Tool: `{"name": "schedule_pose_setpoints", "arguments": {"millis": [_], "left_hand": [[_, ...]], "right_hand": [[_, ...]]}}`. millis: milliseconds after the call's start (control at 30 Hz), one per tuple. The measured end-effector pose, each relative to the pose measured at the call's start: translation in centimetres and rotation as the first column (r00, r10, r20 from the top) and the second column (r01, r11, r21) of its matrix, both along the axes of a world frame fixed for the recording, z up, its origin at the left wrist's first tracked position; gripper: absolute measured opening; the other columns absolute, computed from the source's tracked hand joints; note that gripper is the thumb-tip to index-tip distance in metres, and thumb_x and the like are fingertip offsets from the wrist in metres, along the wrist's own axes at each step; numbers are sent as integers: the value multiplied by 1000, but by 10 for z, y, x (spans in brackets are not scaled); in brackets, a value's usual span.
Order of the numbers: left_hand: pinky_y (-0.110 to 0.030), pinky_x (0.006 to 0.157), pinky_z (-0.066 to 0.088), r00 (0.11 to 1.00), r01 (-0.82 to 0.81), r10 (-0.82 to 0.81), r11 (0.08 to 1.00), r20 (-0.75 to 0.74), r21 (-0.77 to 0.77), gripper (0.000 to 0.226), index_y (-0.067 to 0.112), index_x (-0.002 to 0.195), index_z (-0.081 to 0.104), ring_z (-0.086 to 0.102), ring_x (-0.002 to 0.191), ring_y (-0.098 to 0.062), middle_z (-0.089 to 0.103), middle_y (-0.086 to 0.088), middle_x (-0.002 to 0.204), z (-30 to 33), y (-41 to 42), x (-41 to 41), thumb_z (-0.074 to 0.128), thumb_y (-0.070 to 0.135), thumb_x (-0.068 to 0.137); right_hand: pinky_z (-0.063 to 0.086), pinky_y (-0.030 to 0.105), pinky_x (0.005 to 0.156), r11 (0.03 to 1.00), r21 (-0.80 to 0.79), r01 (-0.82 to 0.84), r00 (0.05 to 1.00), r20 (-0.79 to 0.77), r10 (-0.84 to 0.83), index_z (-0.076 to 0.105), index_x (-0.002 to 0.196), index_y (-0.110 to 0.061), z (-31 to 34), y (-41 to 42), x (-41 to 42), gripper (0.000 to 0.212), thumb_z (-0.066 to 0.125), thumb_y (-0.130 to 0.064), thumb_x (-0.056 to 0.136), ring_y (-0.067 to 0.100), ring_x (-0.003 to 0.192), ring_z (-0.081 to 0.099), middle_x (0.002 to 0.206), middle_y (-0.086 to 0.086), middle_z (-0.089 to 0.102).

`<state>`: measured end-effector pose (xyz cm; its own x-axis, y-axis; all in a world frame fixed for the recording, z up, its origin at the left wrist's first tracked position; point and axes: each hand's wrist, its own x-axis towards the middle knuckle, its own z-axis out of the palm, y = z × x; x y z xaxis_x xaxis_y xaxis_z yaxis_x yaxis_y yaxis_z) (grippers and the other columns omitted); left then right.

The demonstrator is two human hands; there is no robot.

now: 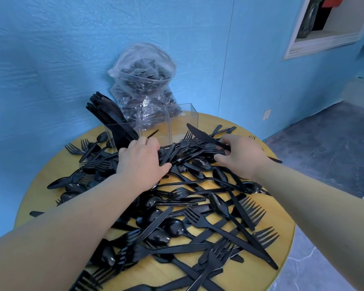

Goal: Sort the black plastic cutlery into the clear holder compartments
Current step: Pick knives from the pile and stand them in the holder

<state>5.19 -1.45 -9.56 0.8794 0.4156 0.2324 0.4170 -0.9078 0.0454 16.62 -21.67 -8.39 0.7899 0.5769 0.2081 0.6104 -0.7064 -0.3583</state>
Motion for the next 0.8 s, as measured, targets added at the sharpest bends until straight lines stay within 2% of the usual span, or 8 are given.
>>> {"name": "schedule_pose_setpoints", "arguments": {"millis": [100,200,333,467,567,667,733,800], "left_hand": [[-39,88,43,998,21,-24,998,-51,-53,45,26,118,52,58,102,-18,63,7,110,-1,3,2,52,58,86],[-35,86,49,996,77,-81,993,-35,-92,38,25,122,55,60,101,-17,64,8,112,0,4,3,53,47,91],[-35,86,52,995,103,-104,987,-4,-121,29,24,119,58,63,97,-17,68,7,105,3,5,3,54,34,93],[-36,88,51,990,102,-81,978,120,-181,17,23,107,64,65,93,-18,70,6,97,7,12,1,58,28,92],[-34,91,51,977,128,-80,961,197,-244,19,24,108,65,65,93,-15,70,6,101,11,15,-3,61,28,90],[-30,90,51,966,237,-198,931,164,-276,18,27,107,67,64,90,-10,70,10,99,13,8,-8,62,28,90],[-27,90,50,945,327,-318,894,81,-307,21,28,110,68,63,92,-5,69,12,101,12,2,-12,61,32,91],[-30,88,50,925,376,-376,881,56,-287,20,30,103,71,60,92,-4,68,15,100,10,3,-14,56,35,92]], "right_hand": [[32,22,50,1000,-21,23,1000,9,-22,56,108,-20,-6,6,5,25,58,-32,86,19,73,54,76,-7,56],[43,26,62,998,-54,27,1000,0,-27,55,118,-20,-10,7,8,35,58,-34,86,20,81,59,88,-2,62],[43,26,64,999,-38,8,1000,-2,-8,56,118,-21,-13,8,9,34,60,-33,86,19,81,59,87,-4,61],[48,28,67,1000,-29,-2,1000,-10,2,56,119,-21,-12,10,7,35,59,-32,87,18,80,60,86,-4,62],[43,26,65,1000,-9,-8,1000,-1,8,55,122,-20,-11,10,5,35,58,-30,89,19,82,59,88,-3,62],[39,26,58,999,35,10,1000,25,-11,53,123,-19,-9,9,4,33,54,-25,90,20,78,58,87,1,65],[43,26,56,998,49,30,999,30,-32,52,123,-20,-8,8,4,33,51,-21,90,22,74,60,86,6,68],[45,27,54,998,49,45,998,31,-47,52,122,-21,-8,7,5,33,48,-19,89,21,68,60,83,6,68]]}}
